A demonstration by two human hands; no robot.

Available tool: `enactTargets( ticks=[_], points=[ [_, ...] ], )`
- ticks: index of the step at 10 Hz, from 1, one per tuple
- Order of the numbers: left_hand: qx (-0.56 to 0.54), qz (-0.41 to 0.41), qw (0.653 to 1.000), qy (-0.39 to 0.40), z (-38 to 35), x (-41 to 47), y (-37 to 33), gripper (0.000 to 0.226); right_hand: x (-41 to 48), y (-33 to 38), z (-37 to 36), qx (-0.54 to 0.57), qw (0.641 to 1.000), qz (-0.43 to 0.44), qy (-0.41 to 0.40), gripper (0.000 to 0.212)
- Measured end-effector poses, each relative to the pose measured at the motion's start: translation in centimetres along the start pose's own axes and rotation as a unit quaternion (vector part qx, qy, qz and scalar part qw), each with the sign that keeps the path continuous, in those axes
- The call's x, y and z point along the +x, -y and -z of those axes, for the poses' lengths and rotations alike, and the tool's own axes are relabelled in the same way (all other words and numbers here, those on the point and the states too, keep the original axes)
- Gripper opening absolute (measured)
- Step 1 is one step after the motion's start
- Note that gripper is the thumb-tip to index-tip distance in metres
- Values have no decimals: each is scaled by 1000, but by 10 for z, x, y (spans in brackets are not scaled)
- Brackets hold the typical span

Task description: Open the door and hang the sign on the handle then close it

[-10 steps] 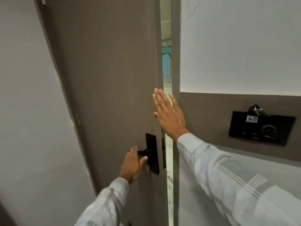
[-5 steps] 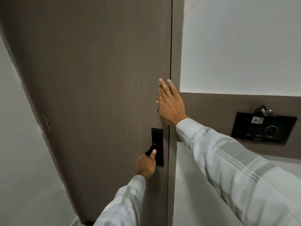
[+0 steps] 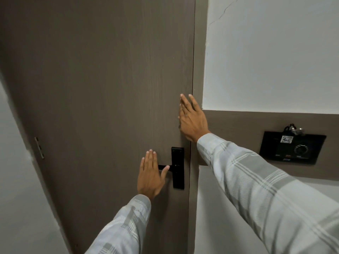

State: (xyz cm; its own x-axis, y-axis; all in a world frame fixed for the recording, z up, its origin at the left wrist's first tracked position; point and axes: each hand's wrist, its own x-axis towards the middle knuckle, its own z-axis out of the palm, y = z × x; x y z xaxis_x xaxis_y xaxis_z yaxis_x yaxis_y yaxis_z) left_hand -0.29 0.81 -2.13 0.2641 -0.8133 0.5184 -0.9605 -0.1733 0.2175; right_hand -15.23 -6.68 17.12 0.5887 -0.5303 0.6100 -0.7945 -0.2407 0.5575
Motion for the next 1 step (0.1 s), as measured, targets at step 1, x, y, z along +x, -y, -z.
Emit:
enactTargets(
  ticks=[1],
  points=[
    [9, -29, 998, -46, 36, 23, 5, 83, 0, 2, 2, 4, 1000, -8, 4, 59]
  ],
)
